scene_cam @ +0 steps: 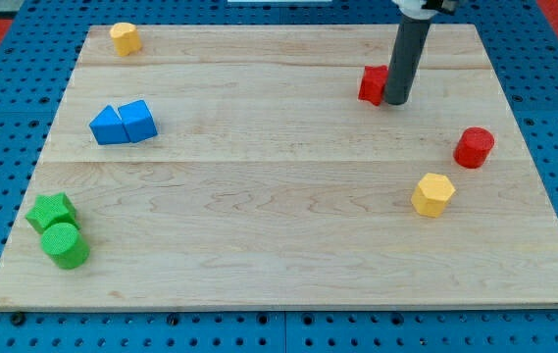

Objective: Place the red star at the top center of the board

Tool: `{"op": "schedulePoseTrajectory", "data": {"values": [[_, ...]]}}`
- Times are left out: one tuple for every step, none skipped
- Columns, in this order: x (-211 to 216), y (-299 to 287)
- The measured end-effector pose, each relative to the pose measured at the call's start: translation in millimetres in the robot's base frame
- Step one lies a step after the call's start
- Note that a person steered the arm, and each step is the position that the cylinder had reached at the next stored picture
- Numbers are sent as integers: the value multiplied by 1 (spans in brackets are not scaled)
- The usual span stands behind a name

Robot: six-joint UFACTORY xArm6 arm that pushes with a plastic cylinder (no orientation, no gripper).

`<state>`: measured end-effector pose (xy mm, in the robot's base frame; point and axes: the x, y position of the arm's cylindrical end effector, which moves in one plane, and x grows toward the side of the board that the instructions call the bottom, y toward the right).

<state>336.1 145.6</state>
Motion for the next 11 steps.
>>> {"op": "schedulePoseTrajectory", "data": {"values": [[-19, -53], [-43, -69], [-59, -68], [-69, -35], [-71, -61], [-69, -109], [-61, -45], [-83, -29], [-86, -98], [-86, -140], [-60, -105]]}}
